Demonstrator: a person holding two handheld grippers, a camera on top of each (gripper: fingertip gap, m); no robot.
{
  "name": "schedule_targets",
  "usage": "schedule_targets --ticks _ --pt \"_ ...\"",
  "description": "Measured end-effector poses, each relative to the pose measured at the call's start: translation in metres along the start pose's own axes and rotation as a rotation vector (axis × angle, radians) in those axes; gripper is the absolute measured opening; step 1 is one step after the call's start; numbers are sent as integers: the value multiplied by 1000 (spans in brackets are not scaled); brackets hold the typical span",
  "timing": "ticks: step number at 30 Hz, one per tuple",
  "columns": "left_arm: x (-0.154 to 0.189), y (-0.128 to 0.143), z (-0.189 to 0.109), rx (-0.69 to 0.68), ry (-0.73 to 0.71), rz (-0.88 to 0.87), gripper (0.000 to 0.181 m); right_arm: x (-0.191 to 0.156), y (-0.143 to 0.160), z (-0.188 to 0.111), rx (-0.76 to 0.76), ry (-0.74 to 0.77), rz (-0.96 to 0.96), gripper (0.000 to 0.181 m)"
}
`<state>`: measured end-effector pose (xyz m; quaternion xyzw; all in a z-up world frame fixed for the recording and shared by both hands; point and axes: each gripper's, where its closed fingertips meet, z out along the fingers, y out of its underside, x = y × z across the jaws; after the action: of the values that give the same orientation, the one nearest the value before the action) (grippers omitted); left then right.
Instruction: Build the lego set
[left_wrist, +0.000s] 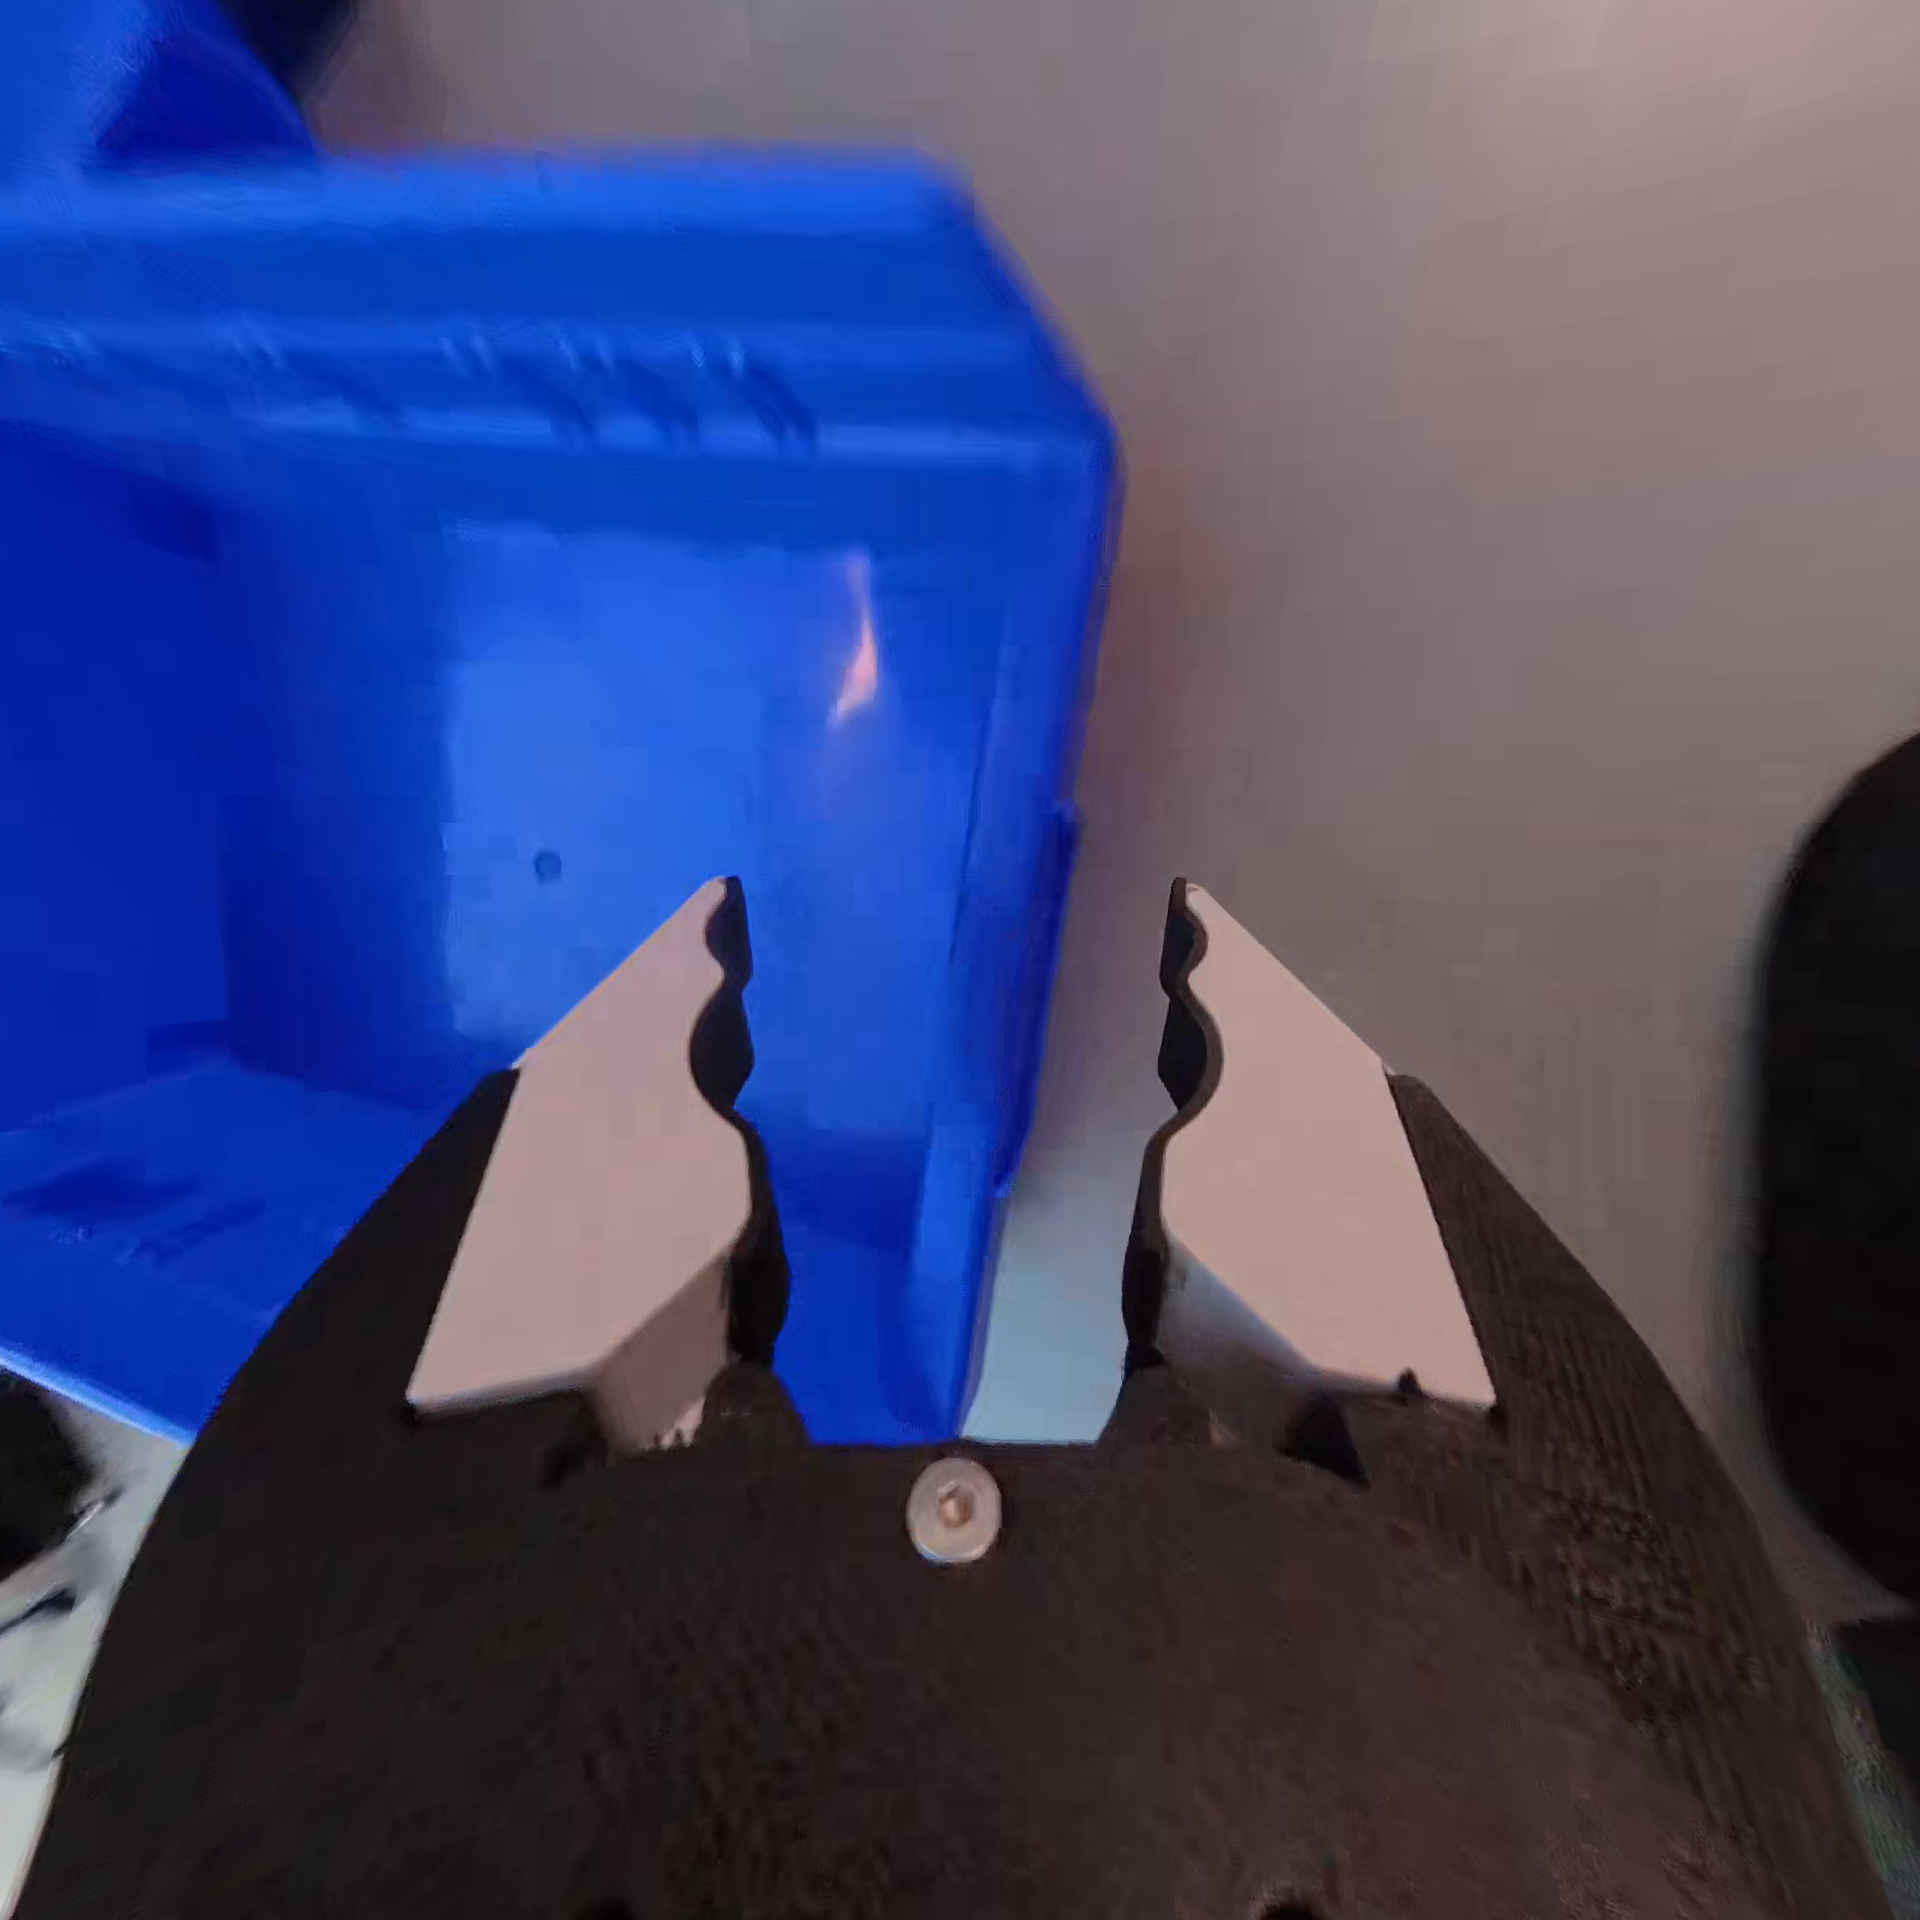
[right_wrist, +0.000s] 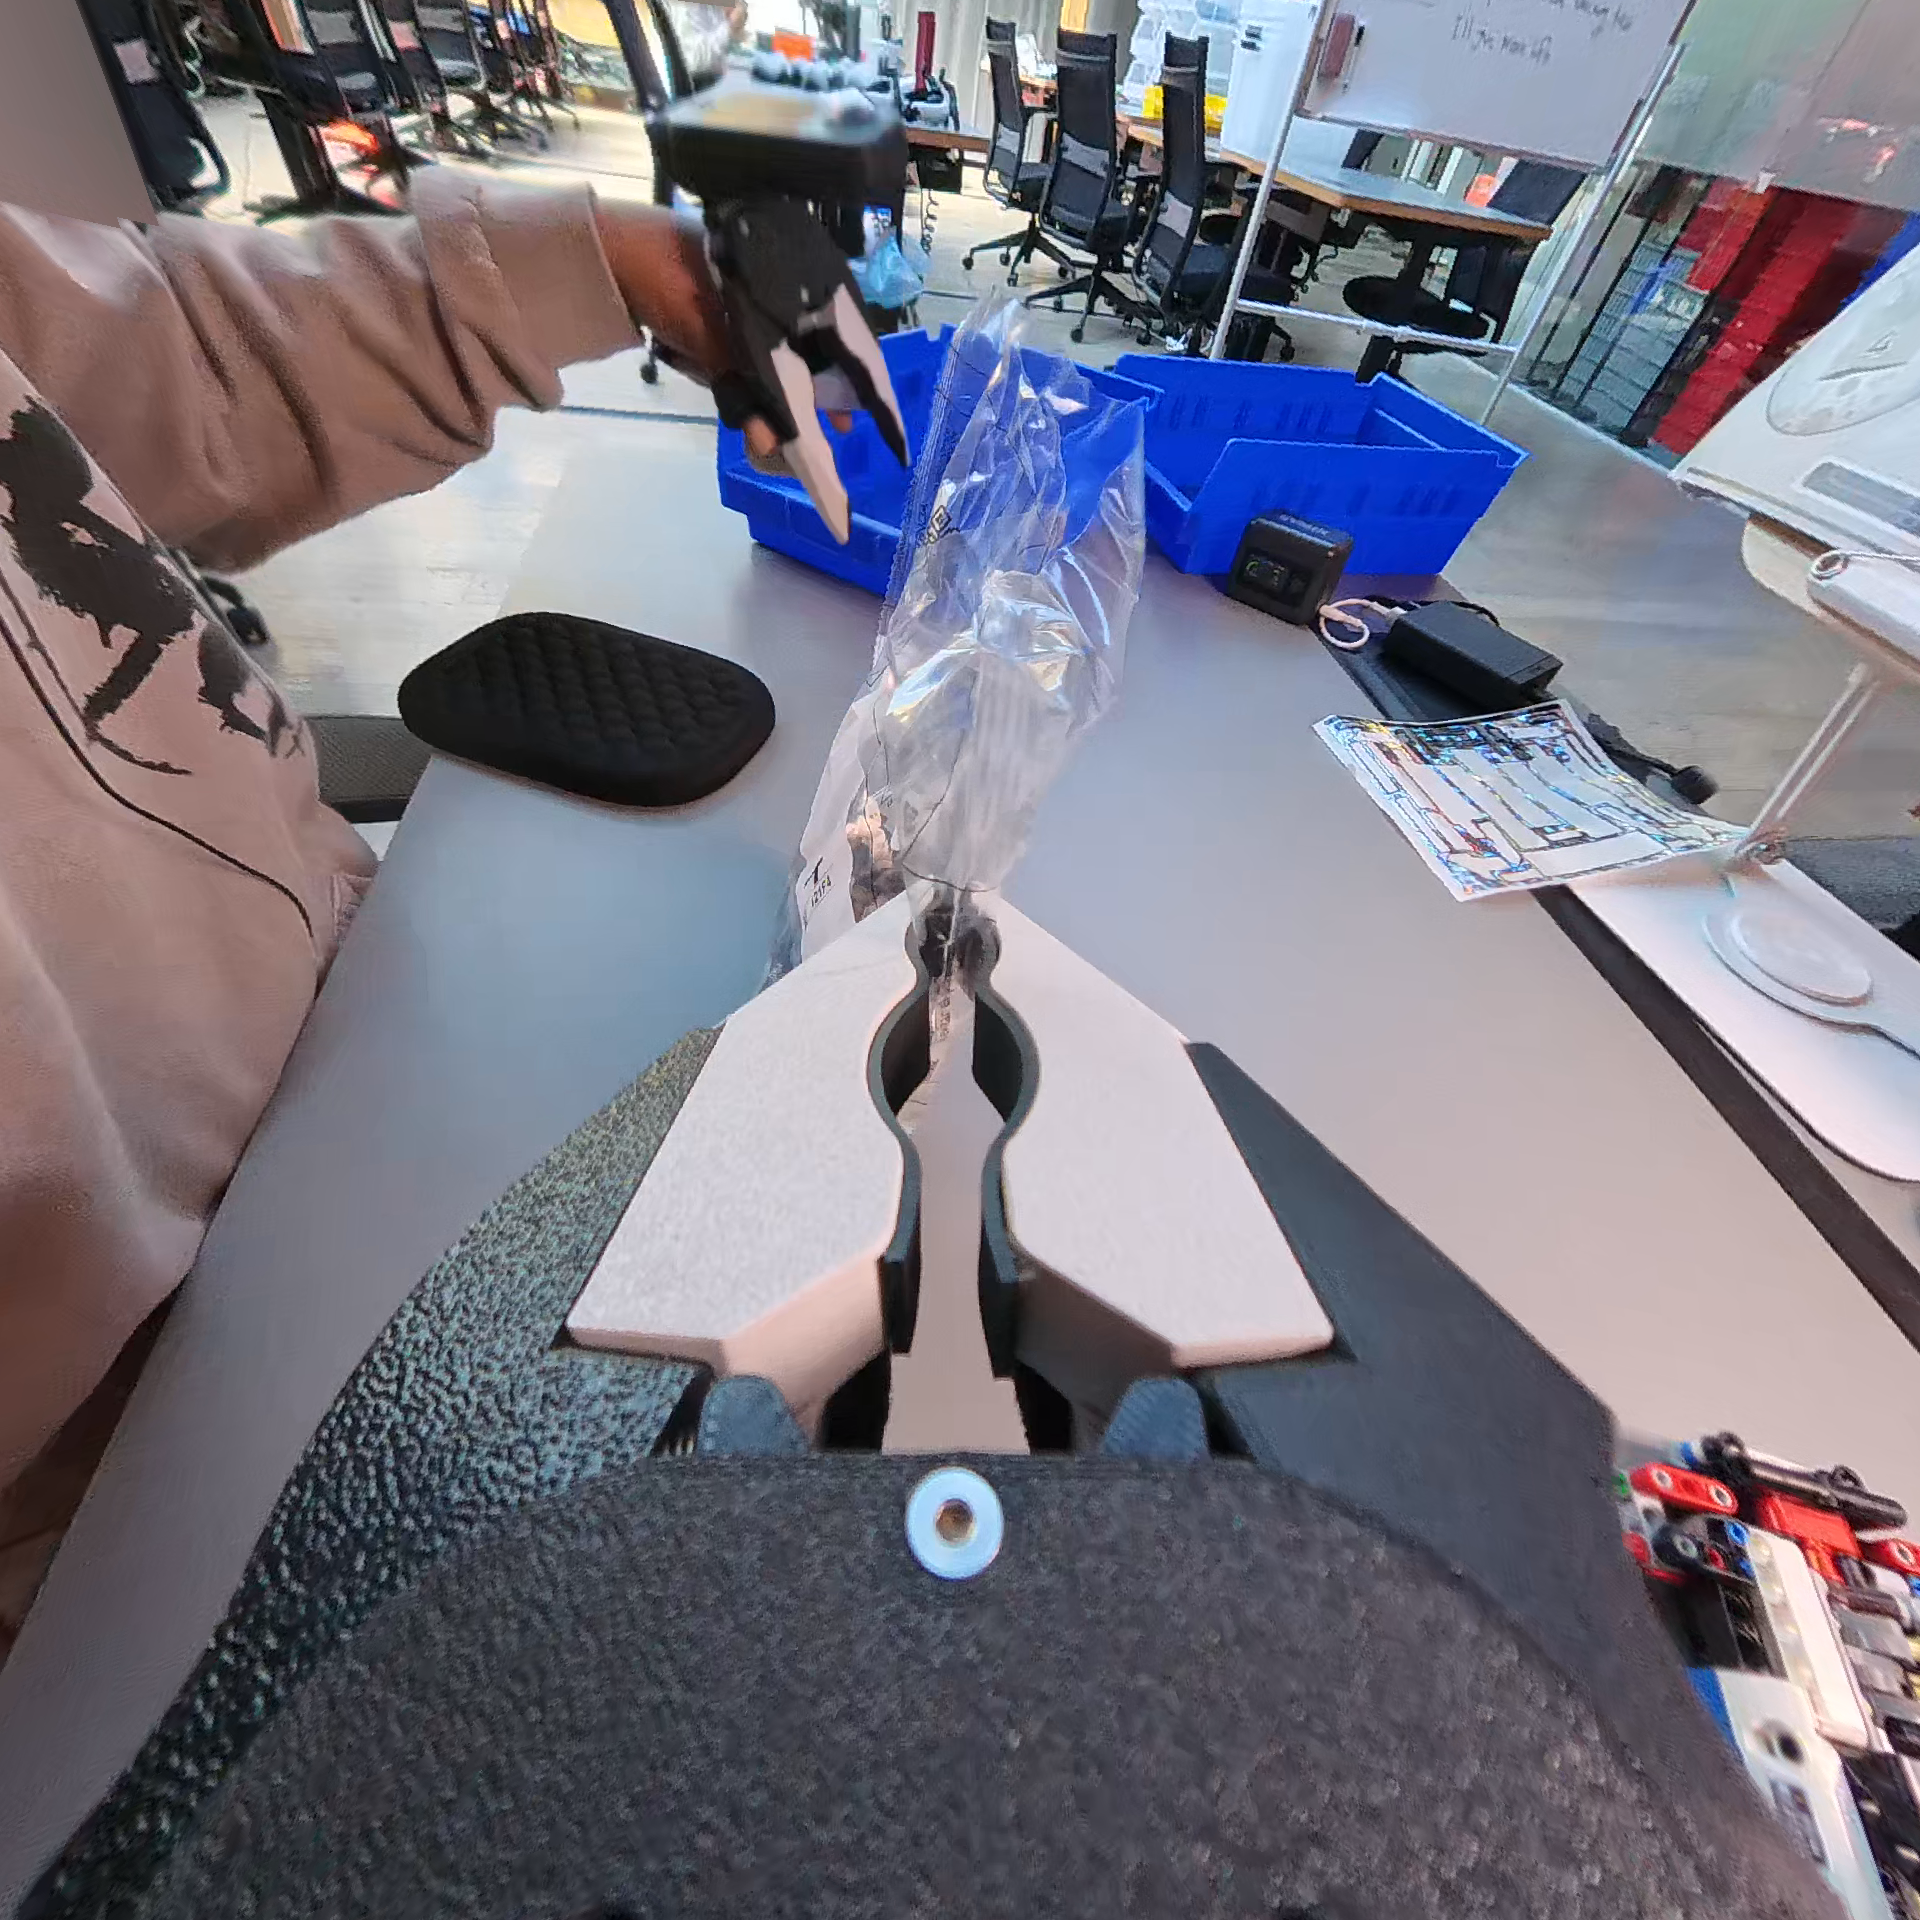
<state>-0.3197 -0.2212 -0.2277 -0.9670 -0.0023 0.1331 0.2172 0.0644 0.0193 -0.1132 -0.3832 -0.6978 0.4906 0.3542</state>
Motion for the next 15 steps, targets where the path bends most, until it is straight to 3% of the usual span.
schedule_targets --ticks 2,4,7,15 --pt "-10 42 33 -202 -35 68 59 0 1 -5 -2 13 -1 0" --pt "2 29 36 -151 10 71 23 -2 1 -9 -6 23 -4 0" --pt "23 11 37 -190 -43 165 26 -6 1 -20 -28 38 -7 0" --pt "170 -75 30 -35 161 422 24 -17 1 -50 -81 57 7 0"
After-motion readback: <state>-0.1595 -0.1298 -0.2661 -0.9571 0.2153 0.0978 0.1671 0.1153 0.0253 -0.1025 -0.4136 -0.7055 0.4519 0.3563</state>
